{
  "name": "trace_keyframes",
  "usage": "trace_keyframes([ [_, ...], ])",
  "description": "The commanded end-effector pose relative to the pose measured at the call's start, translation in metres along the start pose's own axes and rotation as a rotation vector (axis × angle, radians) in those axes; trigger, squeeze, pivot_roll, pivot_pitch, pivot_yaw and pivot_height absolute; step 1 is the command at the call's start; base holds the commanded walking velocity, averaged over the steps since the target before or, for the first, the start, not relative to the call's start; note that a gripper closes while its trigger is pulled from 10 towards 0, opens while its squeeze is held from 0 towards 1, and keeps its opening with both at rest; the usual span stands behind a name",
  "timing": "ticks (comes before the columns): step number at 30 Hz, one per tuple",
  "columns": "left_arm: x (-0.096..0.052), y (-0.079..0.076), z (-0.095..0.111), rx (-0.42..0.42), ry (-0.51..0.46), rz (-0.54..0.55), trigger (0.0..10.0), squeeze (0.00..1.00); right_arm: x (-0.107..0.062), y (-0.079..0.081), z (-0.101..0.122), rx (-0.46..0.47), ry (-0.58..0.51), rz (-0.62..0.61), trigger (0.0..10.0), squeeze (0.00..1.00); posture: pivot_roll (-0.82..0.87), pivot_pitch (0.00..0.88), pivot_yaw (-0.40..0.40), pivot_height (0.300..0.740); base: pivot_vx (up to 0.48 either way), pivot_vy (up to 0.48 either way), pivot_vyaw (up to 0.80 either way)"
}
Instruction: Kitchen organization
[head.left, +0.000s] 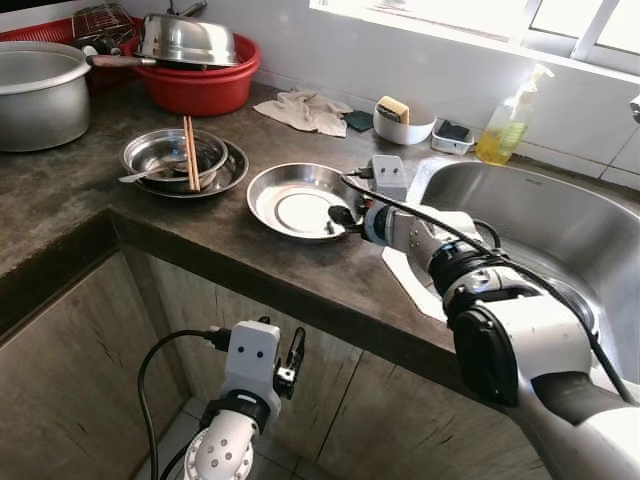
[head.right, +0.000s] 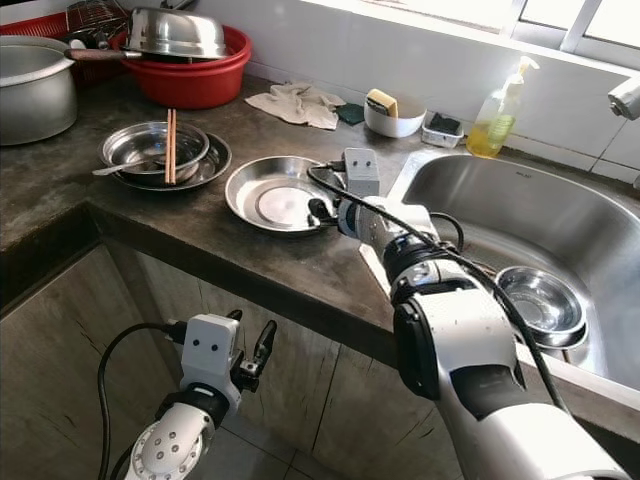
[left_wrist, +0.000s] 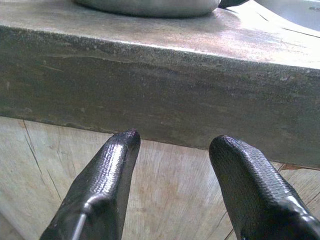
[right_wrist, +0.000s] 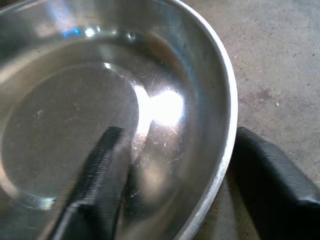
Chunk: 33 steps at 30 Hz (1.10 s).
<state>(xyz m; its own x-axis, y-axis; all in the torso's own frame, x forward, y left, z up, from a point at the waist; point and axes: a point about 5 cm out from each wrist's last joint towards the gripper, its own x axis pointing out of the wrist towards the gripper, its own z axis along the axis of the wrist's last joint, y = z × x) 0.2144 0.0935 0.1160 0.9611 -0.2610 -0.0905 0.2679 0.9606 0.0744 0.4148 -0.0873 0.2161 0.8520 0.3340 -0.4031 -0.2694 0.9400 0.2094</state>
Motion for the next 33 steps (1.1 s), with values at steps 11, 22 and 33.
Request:
trace_keyframes([
  [11, 0.001, -0.005, 0.004, -0.014, -0.012, -0.008, 10.0, 0.0, -0.001, -0.001, 0.002, 0.073, 0.022, -0.037, 0.0, 0.0, 0.03, 0.086, -0.142, 0.74, 0.0, 0.0, 0.0],
  [22, 0.003, -0.006, 0.003, -0.013, -0.014, -0.006, 10.0, 0.0, -0.004, -0.011, 0.011, 0.36, -0.062, -0.05, 0.0, 0.0, 0.04, 0.067, -0.149, 0.74, 0.0, 0.0, 0.0],
  [33, 0.008, -0.002, 0.004, -0.004, -0.025, -0.003, 10.0, 0.0, -0.027, -0.045, 0.044, 0.577, -0.415, -0.058, 0.0, 0.0, 0.04, 0.034, -0.131, 0.74, 0.0, 0.0, 0.0],
])
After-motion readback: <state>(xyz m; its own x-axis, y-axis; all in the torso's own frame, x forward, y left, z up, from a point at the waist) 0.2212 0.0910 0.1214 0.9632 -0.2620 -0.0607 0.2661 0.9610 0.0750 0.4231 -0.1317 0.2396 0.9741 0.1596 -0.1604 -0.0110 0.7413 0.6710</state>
